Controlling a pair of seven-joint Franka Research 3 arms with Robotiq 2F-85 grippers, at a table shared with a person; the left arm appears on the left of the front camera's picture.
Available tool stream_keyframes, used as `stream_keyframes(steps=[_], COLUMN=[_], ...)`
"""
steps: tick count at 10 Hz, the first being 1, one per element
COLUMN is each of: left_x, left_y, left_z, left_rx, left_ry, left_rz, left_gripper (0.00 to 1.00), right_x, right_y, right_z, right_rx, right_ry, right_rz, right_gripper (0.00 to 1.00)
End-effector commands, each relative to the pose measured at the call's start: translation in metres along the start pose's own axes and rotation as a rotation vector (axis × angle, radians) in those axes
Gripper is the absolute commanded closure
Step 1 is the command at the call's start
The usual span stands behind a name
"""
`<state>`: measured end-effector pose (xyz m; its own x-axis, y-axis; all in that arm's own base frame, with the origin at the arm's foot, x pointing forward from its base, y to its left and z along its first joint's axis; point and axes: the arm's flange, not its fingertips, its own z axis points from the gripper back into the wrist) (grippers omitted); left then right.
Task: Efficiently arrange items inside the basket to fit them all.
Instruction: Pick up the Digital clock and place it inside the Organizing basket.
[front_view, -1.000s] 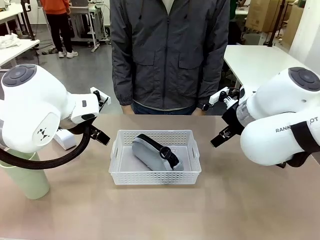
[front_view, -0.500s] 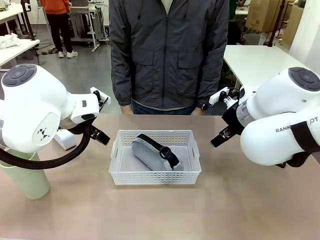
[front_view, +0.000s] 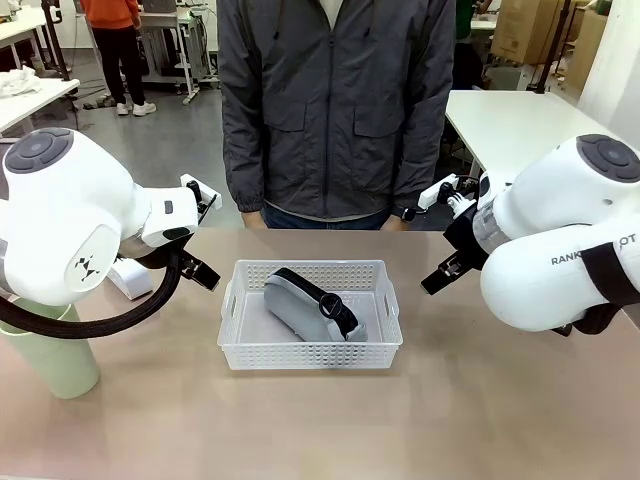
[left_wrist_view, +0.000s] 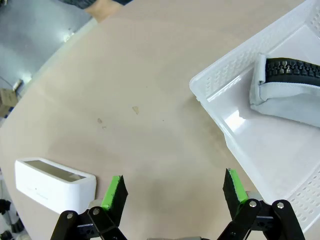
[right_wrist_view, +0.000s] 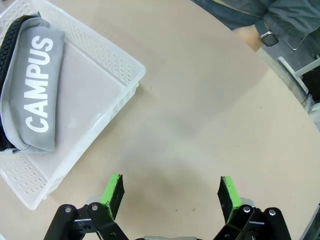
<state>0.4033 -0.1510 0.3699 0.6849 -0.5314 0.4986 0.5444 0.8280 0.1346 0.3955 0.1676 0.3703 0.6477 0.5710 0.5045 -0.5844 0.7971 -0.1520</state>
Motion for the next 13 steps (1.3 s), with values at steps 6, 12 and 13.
stream_keyframes(steps=[6,12,13], left_x=[0.002,-0.039,-0.056], left_y=[-0.004,0.03,0.055], left_z=[0.013,0.153,0.165], left_rx=[-0.159,-0.781,-0.843], left_ry=[0.006,-0.128,-0.159], left_rz=[-0.034,0.119,0.188], left_gripper=[0.0,0.0,0.0], right_x=[0.0,-0.048,-0.071], right_y=[-0.001,-0.059,-0.081], right_z=[0.013,0.169,0.184], right_rx=[0.15,0.737,0.786], right_ry=[0.008,-0.23,-0.293], right_rz=[0.006,-0.262,-0.317], right_gripper=[0.0,0.0,0.0])
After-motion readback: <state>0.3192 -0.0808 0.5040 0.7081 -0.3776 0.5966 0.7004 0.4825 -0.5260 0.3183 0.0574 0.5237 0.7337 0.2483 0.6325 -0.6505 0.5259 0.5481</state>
